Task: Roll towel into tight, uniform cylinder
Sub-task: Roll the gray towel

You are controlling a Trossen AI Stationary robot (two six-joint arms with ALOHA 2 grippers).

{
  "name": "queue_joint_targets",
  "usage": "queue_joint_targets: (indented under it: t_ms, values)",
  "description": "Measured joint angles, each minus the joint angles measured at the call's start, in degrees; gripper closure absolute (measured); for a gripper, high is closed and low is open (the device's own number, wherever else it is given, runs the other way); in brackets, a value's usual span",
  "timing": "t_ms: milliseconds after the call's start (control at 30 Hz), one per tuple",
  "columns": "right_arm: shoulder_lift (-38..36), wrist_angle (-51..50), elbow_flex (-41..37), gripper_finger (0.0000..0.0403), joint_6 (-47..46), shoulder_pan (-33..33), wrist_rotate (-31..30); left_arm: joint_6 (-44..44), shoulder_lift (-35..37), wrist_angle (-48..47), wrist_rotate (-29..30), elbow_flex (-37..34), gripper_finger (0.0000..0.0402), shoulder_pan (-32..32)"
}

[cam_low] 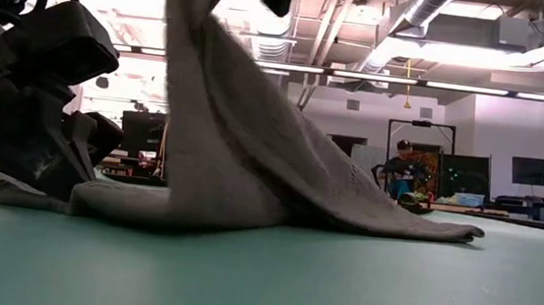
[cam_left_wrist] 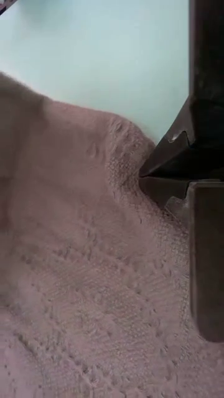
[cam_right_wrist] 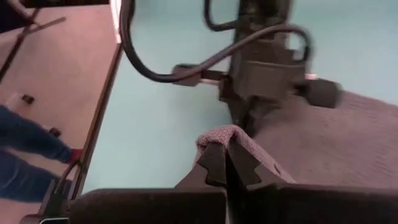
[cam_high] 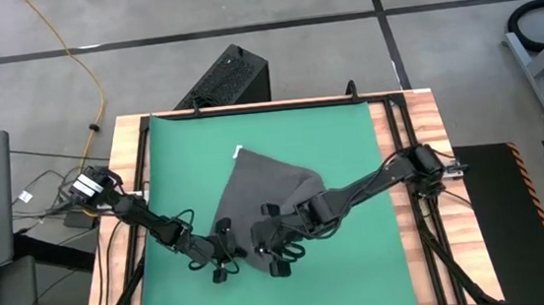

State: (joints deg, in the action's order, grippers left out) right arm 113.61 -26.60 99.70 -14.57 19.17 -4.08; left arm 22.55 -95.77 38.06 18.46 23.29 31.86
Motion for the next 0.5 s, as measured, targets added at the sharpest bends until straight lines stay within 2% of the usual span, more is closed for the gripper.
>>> queue_joint_targets:
  t_ms: [300, 500]
  values:
    - [7.2, 8.2, 0.0, 0.0396, 0.5, -1.0, 4.3, 0.6, 0.0, -0.6, -0.2, 0.0, 0.0401, 0.0]
    - [7.4, 12.4, 0.0, 0.0396, 1.1, -1.8, 4.4, 0.5, 0.0, -1.1, -0.7, 0.0, 0.0401, -0.1]
